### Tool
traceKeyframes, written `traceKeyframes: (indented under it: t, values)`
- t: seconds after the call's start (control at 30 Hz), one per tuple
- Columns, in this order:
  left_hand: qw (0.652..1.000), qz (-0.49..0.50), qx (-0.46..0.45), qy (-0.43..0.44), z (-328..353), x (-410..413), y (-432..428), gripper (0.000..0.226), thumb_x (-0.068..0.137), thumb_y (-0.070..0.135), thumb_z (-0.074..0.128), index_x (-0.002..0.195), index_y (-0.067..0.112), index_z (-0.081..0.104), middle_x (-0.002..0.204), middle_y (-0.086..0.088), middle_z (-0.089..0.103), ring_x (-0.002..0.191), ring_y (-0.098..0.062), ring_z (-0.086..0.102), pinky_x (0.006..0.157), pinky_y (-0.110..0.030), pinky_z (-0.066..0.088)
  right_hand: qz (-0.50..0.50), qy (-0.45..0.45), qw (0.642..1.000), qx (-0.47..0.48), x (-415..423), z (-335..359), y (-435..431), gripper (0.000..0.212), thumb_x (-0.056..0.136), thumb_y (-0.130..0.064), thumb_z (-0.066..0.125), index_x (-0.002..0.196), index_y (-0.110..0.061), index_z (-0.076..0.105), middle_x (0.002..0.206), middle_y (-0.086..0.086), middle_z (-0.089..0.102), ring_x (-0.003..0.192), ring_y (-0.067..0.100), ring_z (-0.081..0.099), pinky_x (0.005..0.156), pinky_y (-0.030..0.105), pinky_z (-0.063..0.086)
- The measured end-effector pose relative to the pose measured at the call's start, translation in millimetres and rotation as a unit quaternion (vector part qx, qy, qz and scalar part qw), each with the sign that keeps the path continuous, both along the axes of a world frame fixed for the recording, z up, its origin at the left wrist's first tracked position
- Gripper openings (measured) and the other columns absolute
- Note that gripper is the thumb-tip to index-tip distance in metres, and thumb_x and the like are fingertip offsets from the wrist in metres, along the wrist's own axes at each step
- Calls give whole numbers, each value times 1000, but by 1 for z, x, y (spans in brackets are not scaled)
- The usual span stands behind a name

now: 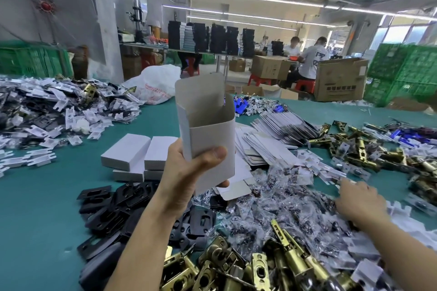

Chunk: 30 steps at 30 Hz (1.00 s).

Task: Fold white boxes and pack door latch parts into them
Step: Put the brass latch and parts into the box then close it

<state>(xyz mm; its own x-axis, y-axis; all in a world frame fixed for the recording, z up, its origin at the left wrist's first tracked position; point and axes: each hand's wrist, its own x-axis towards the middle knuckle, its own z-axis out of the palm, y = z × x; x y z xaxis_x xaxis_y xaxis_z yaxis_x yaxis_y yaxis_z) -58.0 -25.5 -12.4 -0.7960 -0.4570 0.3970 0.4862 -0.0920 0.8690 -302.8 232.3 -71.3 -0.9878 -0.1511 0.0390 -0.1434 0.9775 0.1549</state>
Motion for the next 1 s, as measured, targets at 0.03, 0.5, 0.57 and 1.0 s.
traceKeyframes:
  t: [0.03,0.5,0.57,1.0]
  values:
    - [1000,0,-2,0,0,0,1,44,62,36,77,104,25,76,113,-23,69,99,-49,66,59,-49,61,1,-13,1000,4,-1,-3,3,27,95,-17,41,120,-15,50,131,13,55,122,34,46,99,42,43]
    - [999,-15,-21,-46,-5,-4,4,57,59,35,79,111,10,72,114,-28,65,96,-50,64,61,-49,60,115,48,955,-271,-1,0,-30,18,93,-4,58,107,-13,52,98,15,63,81,27,61,77,49,55]
    - [997,-12,-31,-62,-4,-4,4,61,58,36,79,112,8,71,112,-30,64,92,-47,66,60,-46,60,133,17,936,-324,4,14,-47,40,97,-13,58,136,-17,48,116,22,61,90,28,60,83,43,52]
    - [987,12,-76,-143,-11,-12,1,50,49,40,81,96,27,71,82,1,67,70,-22,63,54,-33,54,325,-21,657,-680,122,138,-112,16,84,-3,70,90,-18,66,69,4,68,66,19,67,59,37,58]
